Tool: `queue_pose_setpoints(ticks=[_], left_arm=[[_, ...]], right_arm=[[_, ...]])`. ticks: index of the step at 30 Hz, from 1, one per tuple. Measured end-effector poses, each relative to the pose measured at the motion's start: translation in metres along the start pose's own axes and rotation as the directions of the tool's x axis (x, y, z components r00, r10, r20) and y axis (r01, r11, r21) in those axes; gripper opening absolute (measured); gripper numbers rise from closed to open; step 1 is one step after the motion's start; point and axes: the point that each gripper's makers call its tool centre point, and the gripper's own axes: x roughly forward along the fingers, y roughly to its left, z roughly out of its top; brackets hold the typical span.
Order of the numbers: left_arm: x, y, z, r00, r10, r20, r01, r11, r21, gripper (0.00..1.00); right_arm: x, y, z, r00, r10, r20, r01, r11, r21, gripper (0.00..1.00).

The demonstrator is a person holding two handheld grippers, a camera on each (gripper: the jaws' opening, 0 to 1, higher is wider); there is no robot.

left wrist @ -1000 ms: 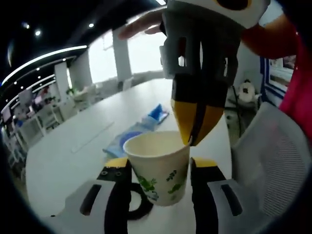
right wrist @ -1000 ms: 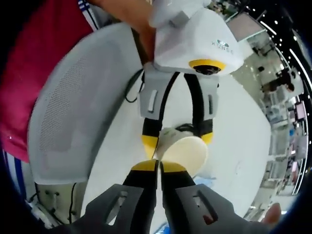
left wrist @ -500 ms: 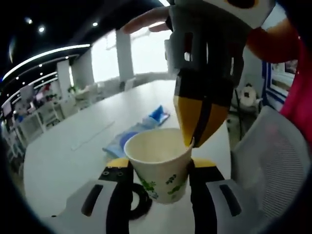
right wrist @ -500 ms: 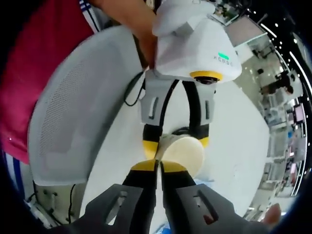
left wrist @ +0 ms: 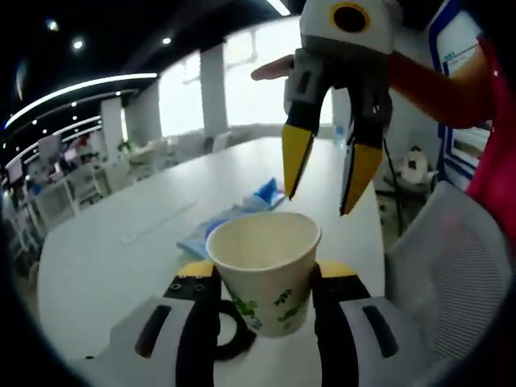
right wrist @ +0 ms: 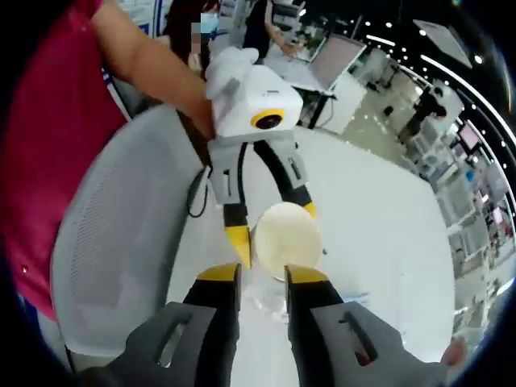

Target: Arrange the tabletop items into an orderly group along one side of the table until the central work area is clear of visible clutter.

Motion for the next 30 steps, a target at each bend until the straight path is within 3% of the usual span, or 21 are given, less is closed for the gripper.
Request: queue_pose_setpoints(ticks=[5,11,17,23,27,30], left_arm=[[-0.002,0.003,0.002,1.0,0.001,0.01,-0.001,1.0,-0.004,0.42],[-0.003,0.003,0.005,1.0,-0.007,0.024,0.007,1.0,-0.007,0.42],[-0.005,0.003,0.005,0.999,-0.02,0.025,0.02,1.0,-0.004,0.42],[-0.008,0.006,0.005,0.999,-0.027,0.032,0.028,1.0,-0.011,0.42],[-0.008,0.009,0.007,0.998,-0.036,0.043,0.037,0.999,-0.013,0.42],[-0.008,0.012,0.006,0.998,-0.036,0.046,0.036,0.999,-0.016,0.42]], right_arm=[[-0.007,-0.004,-0.013,0.989,-0.048,0.137,0.025,0.985,0.168,0.26],[-0.008,-0.003,-0.024,0.967,-0.095,0.236,0.026,0.96,0.279,0.29],[-0.008,-0.001,-0.035,0.945,-0.135,0.297,0.03,0.943,0.331,0.42],[-0.005,0.005,-0.051,0.941,-0.153,0.301,0.032,0.928,0.37,0.54],[-0.005,0.011,-0.056,0.921,-0.185,0.343,0.034,0.914,0.403,0.68],[-0.004,0.016,-0.06,0.914,-0.193,0.357,0.028,0.907,0.42,0.73]])
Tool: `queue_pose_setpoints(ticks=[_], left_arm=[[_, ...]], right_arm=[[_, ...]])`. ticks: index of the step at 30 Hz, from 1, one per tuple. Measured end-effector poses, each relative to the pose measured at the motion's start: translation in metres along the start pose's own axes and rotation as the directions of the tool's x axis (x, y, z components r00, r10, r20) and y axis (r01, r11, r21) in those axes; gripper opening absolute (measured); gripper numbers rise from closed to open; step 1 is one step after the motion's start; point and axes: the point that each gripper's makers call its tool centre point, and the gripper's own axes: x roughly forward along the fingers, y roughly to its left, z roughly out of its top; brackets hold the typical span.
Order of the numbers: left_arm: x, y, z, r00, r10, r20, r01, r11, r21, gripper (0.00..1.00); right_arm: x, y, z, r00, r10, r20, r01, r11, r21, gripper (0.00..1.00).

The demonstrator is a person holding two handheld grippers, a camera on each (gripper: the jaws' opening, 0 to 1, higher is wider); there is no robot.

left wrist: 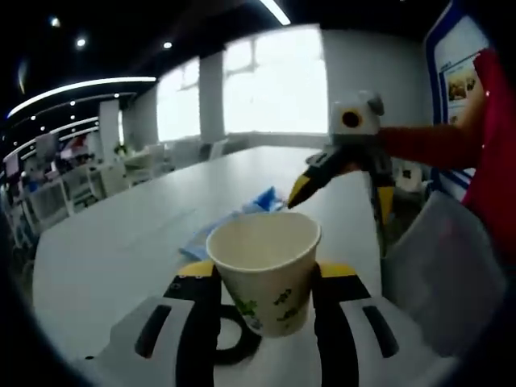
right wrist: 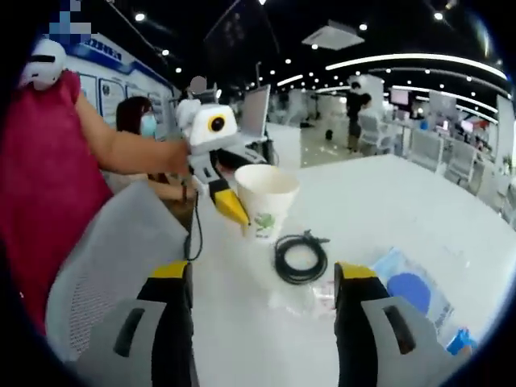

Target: Arrange the tabletop items into an orderly group along one side of the table until the central work area is clear of visible clutter.

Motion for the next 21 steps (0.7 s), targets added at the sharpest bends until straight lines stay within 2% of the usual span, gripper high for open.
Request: queue_pose_setpoints(ticks=[6,8,14,21], left_arm=[[-0.003,0.008,0.0,1.0,0.007,0.018,-0.007,1.0,-0.026,0.42],[-0.003,0.011,0.001,1.0,0.012,0.02,-0.011,1.0,-0.029,0.42],[-0.006,0.018,0.001,1.0,0.012,0.026,-0.011,0.999,-0.03,0.42],[-0.006,0.031,0.0,0.999,0.015,0.031,-0.014,0.999,-0.04,0.42]], right_arm=[[-0.001,0.005,-0.006,0.998,-0.008,0.062,0.006,0.999,0.033,0.89],[0.002,0.005,-0.009,0.996,-0.026,0.08,0.023,0.999,0.034,0.98],[0.008,0.015,-0.016,0.995,-0.012,0.097,0.007,0.998,0.056,1.0],[0.012,0.021,-0.009,0.989,-0.026,0.142,0.014,0.996,0.083,1.0]])
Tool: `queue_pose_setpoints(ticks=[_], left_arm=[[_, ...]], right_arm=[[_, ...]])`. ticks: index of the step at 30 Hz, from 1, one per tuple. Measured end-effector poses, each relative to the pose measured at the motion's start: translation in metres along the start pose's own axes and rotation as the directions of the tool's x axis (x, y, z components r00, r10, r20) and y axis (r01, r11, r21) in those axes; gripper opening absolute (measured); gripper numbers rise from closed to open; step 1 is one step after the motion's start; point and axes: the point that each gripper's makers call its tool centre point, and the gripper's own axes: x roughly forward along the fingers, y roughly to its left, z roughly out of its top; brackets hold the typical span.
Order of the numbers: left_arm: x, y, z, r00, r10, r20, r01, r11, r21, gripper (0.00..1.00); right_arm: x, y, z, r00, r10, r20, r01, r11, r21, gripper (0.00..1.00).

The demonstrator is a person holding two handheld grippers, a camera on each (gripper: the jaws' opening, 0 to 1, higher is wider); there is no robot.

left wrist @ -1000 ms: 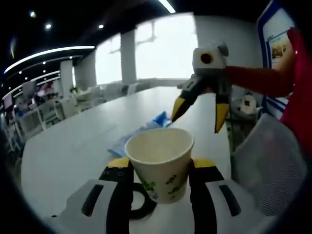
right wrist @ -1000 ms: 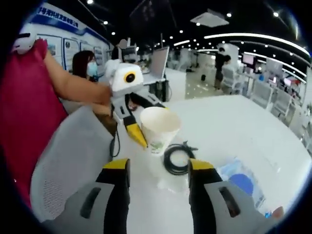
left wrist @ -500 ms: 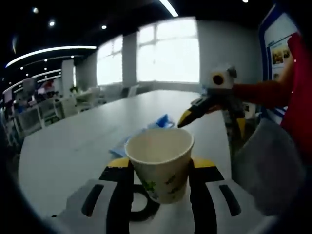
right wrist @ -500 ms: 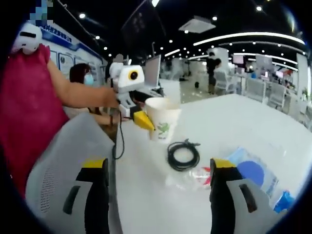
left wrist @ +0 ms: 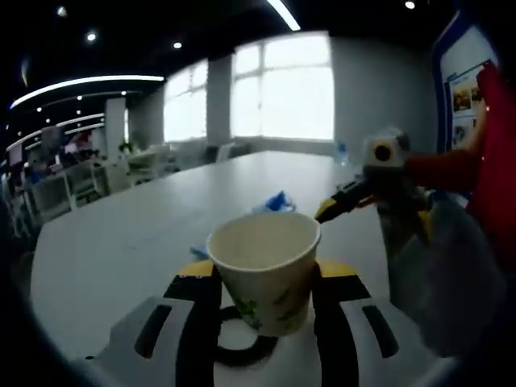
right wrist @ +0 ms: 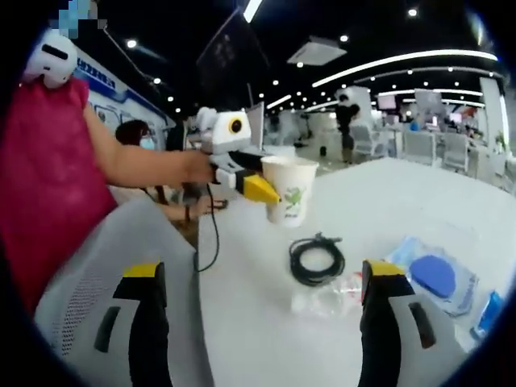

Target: Arrange the tabletop items into an orderly group along one side of the table until the central work area is clear of visible clutter.

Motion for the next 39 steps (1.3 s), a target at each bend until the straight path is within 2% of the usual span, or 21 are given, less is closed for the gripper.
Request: queue_pose_setpoints(ticks=[5,11,21,27,32,34,39], left_arm=[[0.0,0.011,0.004,1.0,0.008,0.016,-0.008,1.0,-0.007,0.42],[0.005,0.034,0.007,0.999,0.031,0.015,-0.031,1.0,0.001,0.42],[0.025,0.068,0.012,0.998,0.048,0.051,-0.048,0.999,0.001,0.42],[0.045,0.087,0.004,0.997,0.041,0.068,-0.041,0.999,-0.001,0.42],[0.063,0.105,-0.008,0.996,0.044,0.076,-0.043,0.999,-0.022,0.41],[0.07,0.107,-0.014,0.997,0.043,0.069,-0.042,0.999,-0.023,0.41],[0.083,0.115,-0.023,0.996,0.046,0.076,-0.044,0.999,-0.03,0.41]], right_arm=[[0.004,0.007,-0.001,1.0,-0.001,0.024,0.001,1.0,0.02,1.0],[0.006,0.008,-0.005,0.999,-0.016,0.04,0.014,0.998,0.055,1.0],[0.005,0.005,-0.012,0.998,-0.037,0.051,0.032,0.995,0.097,0.99],[0.005,0.0,-0.018,0.997,-0.051,0.049,0.045,0.991,0.124,0.99],[0.007,-0.004,-0.023,0.997,-0.061,0.05,0.053,0.988,0.148,0.99],[0.008,-0.005,-0.026,0.997,-0.059,0.047,0.051,0.986,0.158,0.96],[0.006,-0.007,-0.03,0.996,-0.071,0.045,0.062,0.982,0.176,0.97]])
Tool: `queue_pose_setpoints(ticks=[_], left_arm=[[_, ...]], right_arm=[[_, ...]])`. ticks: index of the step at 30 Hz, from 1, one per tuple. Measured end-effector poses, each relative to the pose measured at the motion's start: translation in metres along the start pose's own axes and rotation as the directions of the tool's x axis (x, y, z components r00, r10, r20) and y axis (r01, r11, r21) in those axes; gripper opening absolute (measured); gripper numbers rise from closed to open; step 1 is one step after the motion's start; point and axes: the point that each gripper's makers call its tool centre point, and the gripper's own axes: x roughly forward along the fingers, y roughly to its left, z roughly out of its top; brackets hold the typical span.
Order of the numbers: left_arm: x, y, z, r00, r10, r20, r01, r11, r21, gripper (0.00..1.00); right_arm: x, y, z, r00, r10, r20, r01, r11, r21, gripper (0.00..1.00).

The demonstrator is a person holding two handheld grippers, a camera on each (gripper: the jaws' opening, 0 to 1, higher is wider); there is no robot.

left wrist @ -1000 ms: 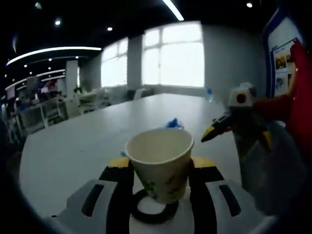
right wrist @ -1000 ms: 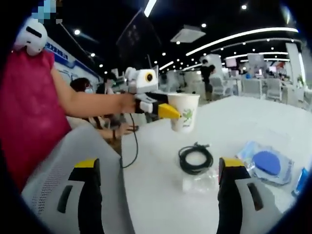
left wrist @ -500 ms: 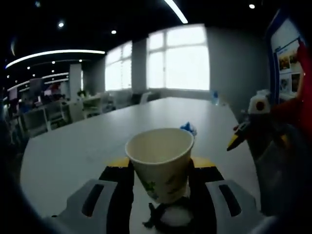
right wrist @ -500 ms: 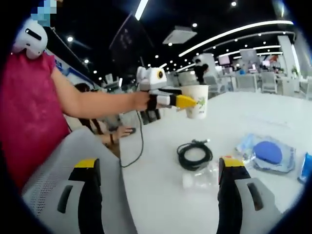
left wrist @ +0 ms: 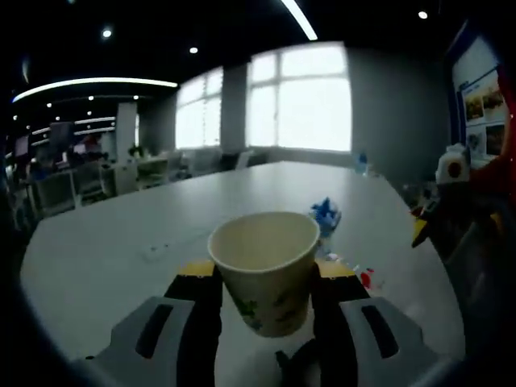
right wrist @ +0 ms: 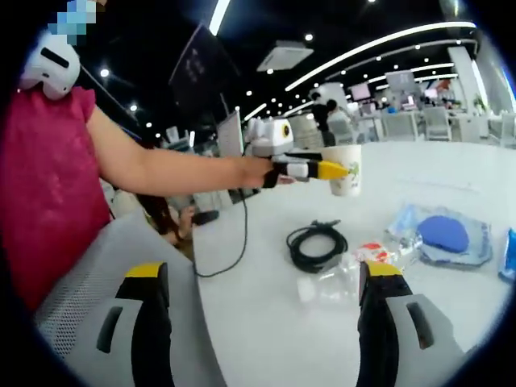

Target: Arrange the tabletop items into an orderly group along one side of the table until the central work area is clear of visible clutter.

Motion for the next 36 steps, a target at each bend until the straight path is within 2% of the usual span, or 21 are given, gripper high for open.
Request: queue_pose_setpoints(ticks=[14,36], left_arm=[[0.025,0.011,-0.034,0.999,0.053,-0.012,-0.053,0.998,-0.019,0.41],[0.04,0.012,-0.056,0.998,0.056,-0.034,-0.055,0.998,0.018,0.42]], right_arm=[[-0.004,-0.008,-0.009,1.0,-0.03,-0.007,0.03,0.999,0.043,0.95],[-0.006,-0.013,-0.013,0.999,-0.046,-0.012,0.047,0.997,0.066,0.92]])
